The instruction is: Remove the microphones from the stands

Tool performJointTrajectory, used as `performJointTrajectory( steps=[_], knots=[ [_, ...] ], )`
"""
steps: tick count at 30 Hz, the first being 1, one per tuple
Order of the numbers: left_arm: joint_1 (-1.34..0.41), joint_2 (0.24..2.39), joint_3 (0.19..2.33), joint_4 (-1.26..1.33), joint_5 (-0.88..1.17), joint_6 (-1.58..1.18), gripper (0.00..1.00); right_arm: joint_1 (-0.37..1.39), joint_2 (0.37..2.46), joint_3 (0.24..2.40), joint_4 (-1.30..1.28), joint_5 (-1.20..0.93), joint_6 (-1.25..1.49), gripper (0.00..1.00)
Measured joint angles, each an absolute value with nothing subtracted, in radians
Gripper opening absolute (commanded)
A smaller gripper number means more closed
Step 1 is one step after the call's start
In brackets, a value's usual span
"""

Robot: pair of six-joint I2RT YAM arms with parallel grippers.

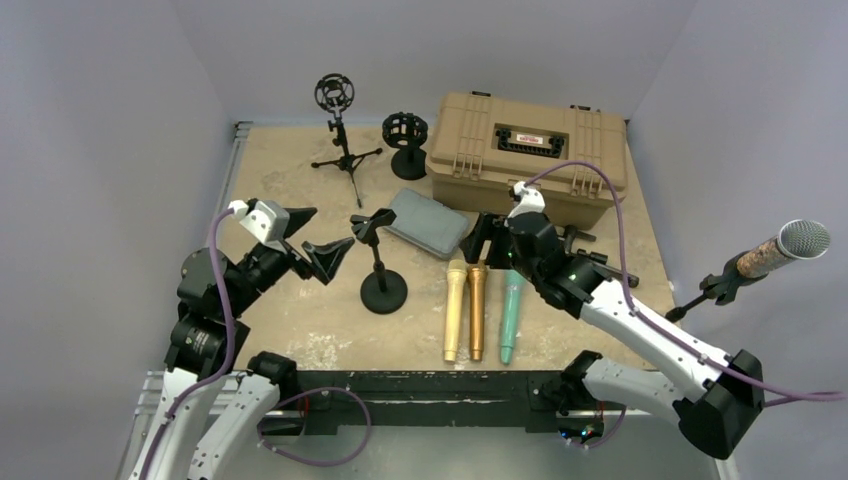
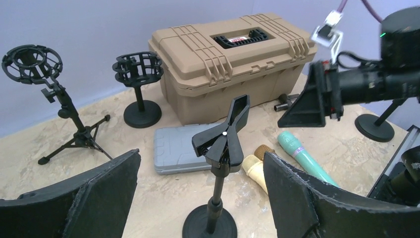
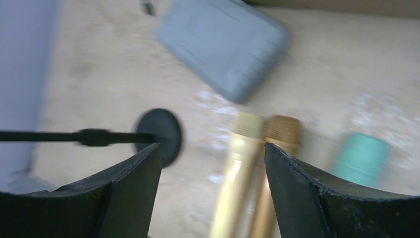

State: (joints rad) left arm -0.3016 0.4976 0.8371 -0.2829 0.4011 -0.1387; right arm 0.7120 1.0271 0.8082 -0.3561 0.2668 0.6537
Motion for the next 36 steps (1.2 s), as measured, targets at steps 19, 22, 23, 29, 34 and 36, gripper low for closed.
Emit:
performJointTrajectory(
  steps=[19, 22, 23, 29, 34, 36],
  knots=[
    [-0.301, 0.457, 0.823, -0.278, 0.305, -0.139, 0.92, 0.970, 1.256, 0.952, 0.361, -0.045, 0.876, 0.86],
    [-0.301, 0.457, 0.821, -0.278, 0.296, -0.138, 0.92, 0.976, 1.283, 0.966, 0.352, 0.001, 0.890, 0.82],
    [-0.302, 0.457, 0.821, -0.279, 0.292, -0.138, 0.92, 0.977, 1.295, 0.976, 0.350, 0.013, 0.891, 0.80],
    [-0.301, 0.457, 0.821, -0.279, 0.281, -0.138, 0.92, 0.977, 1.336, 1.023, 0.352, 0.062, 0.891, 0.73],
    [-0.301, 0.460, 0.821, -0.279, 0.279, -0.138, 0.92, 0.977, 1.366, 1.040, 0.351, 0.066, 0.891, 0.62],
    [-0.302, 0.461, 0.821, -0.279, 0.278, -0.138, 0.92, 0.977, 1.382, 1.042, 0.350, 0.066, 0.892, 0.58]
  ],
)
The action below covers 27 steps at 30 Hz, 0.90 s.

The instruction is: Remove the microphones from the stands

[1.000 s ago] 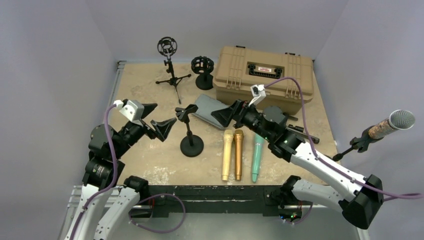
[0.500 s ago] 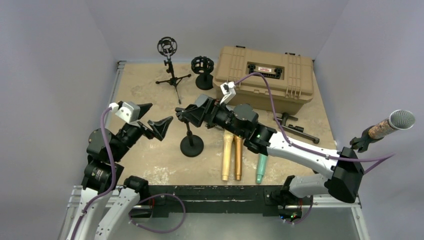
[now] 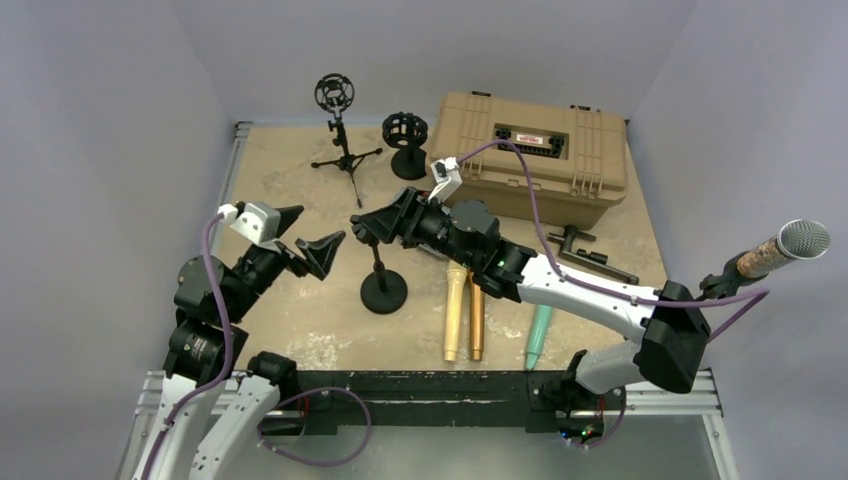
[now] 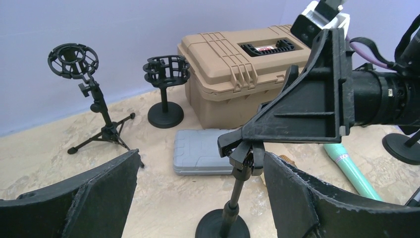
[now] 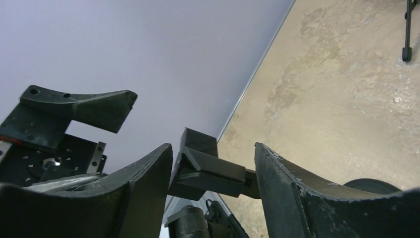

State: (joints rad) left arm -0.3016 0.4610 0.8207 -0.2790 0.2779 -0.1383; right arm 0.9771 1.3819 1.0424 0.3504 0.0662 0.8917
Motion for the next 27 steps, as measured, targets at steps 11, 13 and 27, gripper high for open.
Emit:
performJointTrajectory(
  steps=[11, 13, 27],
  knots=[
    [-0.301, 0.470, 0.821, -0.279, 0.274, -0.138, 0.91, 0.979, 1.405, 1.035, 0.376, 0.062, 0.924, 0.45],
    [-0.301, 0.470, 0.821, -0.279, 0.273, -0.138, 0.91, 0.980, 1.405, 1.026, 0.391, 0.061, 0.929, 0.44],
    [-0.302, 0.493, 0.821, -0.279, 0.272, -0.138, 0.91, 0.981, 1.408, 0.930, 0.558, 0.032, 0.973, 0.45]
  ],
)
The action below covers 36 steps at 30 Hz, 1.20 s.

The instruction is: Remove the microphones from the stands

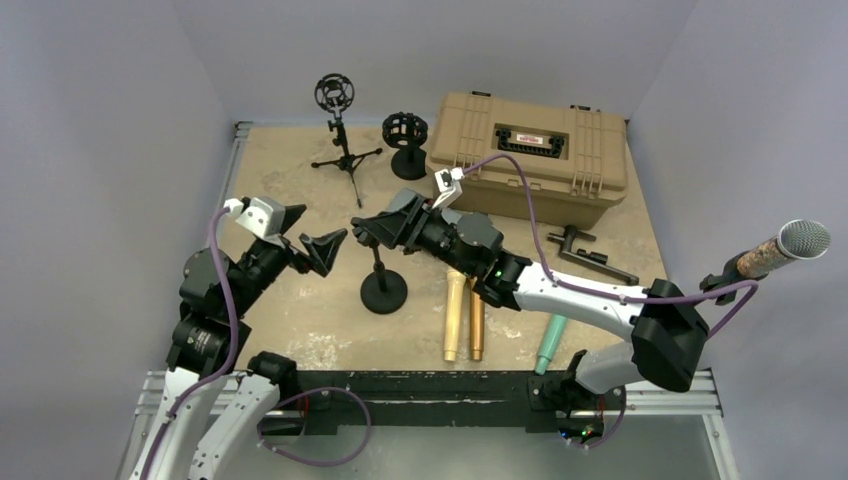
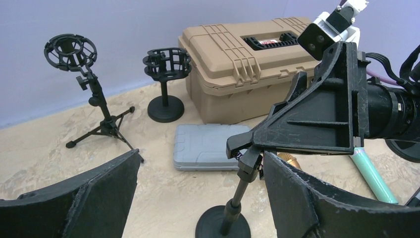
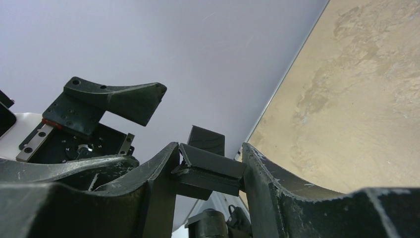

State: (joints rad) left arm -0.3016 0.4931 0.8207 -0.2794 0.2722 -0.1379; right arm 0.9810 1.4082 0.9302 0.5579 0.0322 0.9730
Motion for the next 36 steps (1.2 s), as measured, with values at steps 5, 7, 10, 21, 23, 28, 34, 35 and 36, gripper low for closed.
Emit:
performJointTrajectory(
  steps=[5, 7, 10, 21, 23, 28, 34, 35, 36],
  knots=[
    [-0.301, 0.498, 0.821, -0.279, 0.273, -0.138, 0.91, 0.981, 1.408, 0.891, 0.625, 0.026, 0.993, 0.44],
    [-0.302, 0.502, 0.821, -0.279, 0.273, -0.138, 0.91, 0.981, 1.408, 0.875, 0.651, 0.026, 0.999, 0.44],
    [-0.302, 0.508, 0.821, -0.279, 0.273, -0.138, 0.91, 0.981, 1.408, 0.849, 0.696, 0.027, 1.008, 0.44],
    [-0.301, 0.533, 0.821, -0.279, 0.279, -0.138, 0.91, 0.984, 1.442, 0.871, 0.641, 0.083, 0.999, 0.44],
    [-0.301, 0.544, 0.821, -0.279, 0.282, -0.138, 0.91, 0.990, 1.462, 0.891, 0.554, 0.110, 0.991, 0.43],
    [-0.301, 0.550, 0.821, -0.280, 0.283, -0.138, 0.91, 1.012, 1.501, 0.927, 0.360, 0.196, 0.981, 0.45],
    [-0.301, 0.548, 0.821, -0.280, 0.284, -0.138, 0.91, 1.012, 1.495, 0.929, 0.348, 0.188, 0.911, 0.77],
    [-0.301, 0.549, 0.821, -0.280, 0.285, -0.138, 0.91, 1.010, 1.497, 0.933, 0.342, 0.184, 0.899, 0.85],
    [-0.301, 0.549, 0.821, -0.280, 0.286, -0.138, 0.91, 1.008, 1.501, 0.942, 0.320, 0.175, 0.871, 0.91]
  ],
)
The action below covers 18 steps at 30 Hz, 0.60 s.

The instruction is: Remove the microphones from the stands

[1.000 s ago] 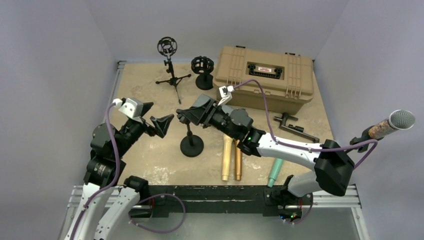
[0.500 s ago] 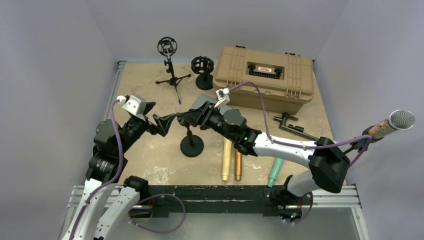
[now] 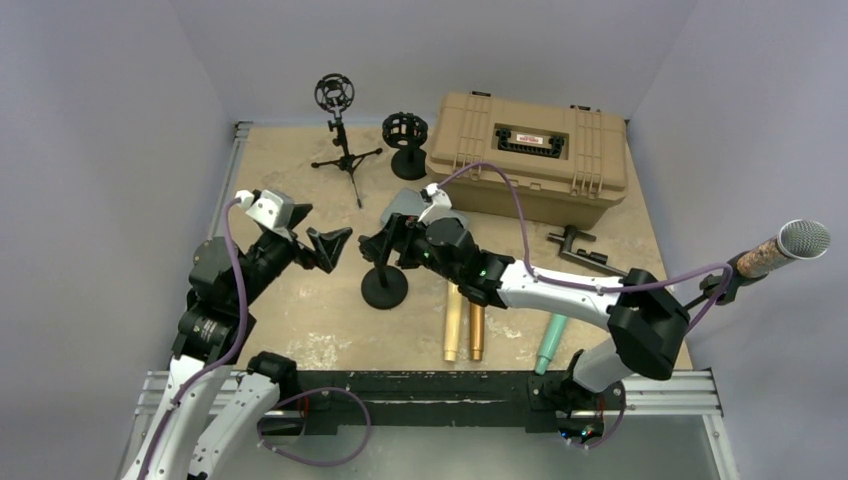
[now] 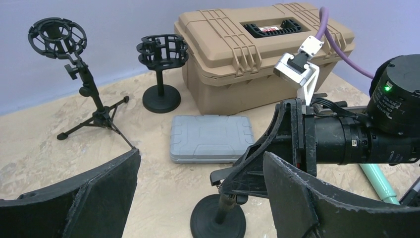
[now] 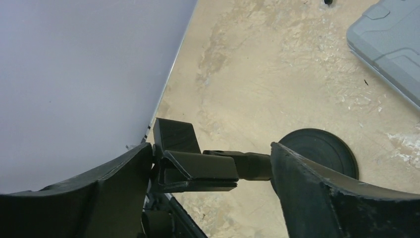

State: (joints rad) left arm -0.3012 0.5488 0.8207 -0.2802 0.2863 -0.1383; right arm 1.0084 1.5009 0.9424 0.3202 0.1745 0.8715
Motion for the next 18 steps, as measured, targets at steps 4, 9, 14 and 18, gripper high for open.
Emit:
performJointTrajectory(
  steps=[4, 9, 14, 18],
  knots=[
    [-0.301, 0.562, 0.821, -0.280, 0.295, -0.138, 0.92, 1.003, 1.490, 0.962, 0.262, 0.131, 0.792, 0.99],
    [-0.301, 0.611, 0.821, -0.287, 0.310, -0.139, 0.92, 0.987, 1.380, 0.962, 0.168, 0.068, 0.695, 0.99],
    [-0.301, 0.692, 0.835, -0.315, 0.323, -0.155, 0.93, 0.960, 1.213, 0.962, 0.115, 0.061, 0.638, 0.99],
    [-0.303, 0.821, 0.896, -0.356, 0.403, -0.165, 0.93, 0.921, 1.083, 0.945, 0.073, 0.084, 0.616, 0.98]
  ],
)
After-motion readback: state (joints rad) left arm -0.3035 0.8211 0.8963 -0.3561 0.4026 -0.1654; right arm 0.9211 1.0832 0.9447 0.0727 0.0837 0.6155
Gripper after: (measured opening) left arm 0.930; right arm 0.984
